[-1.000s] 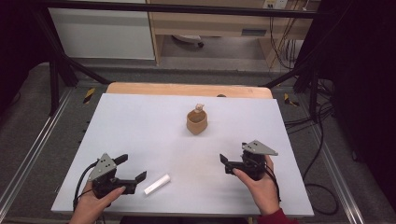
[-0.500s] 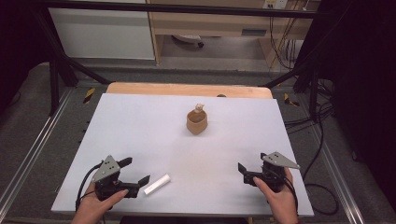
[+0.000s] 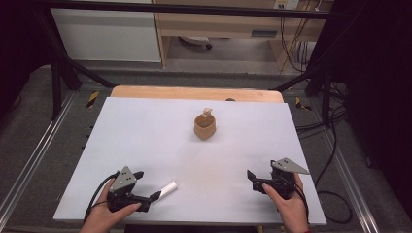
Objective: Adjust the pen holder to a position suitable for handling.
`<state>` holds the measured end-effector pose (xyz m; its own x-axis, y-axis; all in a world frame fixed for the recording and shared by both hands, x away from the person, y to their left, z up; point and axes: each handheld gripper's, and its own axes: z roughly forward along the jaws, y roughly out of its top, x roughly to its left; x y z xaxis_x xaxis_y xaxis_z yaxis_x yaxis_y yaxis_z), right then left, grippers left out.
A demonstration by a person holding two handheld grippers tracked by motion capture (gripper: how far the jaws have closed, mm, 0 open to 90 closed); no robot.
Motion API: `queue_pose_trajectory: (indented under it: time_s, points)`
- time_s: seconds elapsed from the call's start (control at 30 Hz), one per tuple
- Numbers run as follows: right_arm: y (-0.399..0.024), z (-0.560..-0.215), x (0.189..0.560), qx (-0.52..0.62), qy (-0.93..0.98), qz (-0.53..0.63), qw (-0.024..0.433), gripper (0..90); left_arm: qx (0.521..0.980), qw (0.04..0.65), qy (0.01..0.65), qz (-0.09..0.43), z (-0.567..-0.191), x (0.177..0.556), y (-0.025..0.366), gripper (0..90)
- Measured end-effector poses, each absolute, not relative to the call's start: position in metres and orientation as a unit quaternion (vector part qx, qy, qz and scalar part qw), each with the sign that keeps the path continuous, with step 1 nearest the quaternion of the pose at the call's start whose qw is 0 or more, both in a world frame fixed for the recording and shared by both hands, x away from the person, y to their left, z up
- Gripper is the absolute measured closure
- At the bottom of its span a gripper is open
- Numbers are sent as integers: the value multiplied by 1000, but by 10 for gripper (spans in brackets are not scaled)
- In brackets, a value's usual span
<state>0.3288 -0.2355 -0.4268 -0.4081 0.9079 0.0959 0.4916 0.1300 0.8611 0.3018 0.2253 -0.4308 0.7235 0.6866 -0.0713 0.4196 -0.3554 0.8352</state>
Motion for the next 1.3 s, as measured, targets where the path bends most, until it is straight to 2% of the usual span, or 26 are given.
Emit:
queue_pose_trajectory:
  time_s: [0.27,0.83,1.3]
  points:
    - [-233,-428,330,491,715,439,234,30,824,440,329,135,-436,297,220,63]
    - [-230,-430,332,490,720,434,231,33,852,402,314,119,-445,298,213,162]
    - [-229,-431,333,489,723,431,228,34,872,375,297,104,-450,297,210,431]
